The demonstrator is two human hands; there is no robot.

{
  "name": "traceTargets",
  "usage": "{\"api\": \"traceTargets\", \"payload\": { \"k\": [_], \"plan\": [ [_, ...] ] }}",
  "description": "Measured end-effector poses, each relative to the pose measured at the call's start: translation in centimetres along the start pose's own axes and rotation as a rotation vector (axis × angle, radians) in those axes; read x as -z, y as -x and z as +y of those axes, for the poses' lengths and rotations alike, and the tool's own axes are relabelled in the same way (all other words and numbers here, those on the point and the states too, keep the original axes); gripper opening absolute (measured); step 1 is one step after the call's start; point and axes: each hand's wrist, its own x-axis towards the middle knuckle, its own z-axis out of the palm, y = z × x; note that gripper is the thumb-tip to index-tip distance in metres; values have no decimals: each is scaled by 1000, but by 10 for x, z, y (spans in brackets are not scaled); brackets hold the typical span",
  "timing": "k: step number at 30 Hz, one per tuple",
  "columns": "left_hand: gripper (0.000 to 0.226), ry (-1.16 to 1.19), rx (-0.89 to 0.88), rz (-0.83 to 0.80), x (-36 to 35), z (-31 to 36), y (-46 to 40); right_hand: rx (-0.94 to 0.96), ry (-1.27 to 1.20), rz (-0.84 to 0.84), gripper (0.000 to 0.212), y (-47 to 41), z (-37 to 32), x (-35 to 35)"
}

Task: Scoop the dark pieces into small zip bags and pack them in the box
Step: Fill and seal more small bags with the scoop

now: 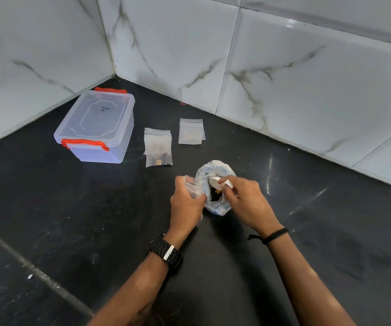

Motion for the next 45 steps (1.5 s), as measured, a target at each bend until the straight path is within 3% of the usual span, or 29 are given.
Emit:
{"api": "traceTargets", "payload": {
  "k": [4, 9, 14, 22, 28, 45],
  "plan": [
    [35, 63, -16, 19, -4, -1, 1, -69, -33, 35, 25, -8, 7, 2],
    [35, 93, -19, 43, -7, -3, 1, 123, 109, -51, 20, -5, 5, 0],
    [34, 100, -31, 106, -7, -2, 1, 115, 183, -116, 21, -7, 5, -2],
    [31, 118, -36, 119, -11, 1, 1, -54, -15, -15, 26, -9, 2, -1],
    [31, 133, -33, 118, -15, -2, 2, -71, -5, -104, 26, -11, 1, 1],
    [28, 132, -62, 113, -17, -2, 4, -387, -541, 152, 21, -2, 16, -9]
  ]
}}
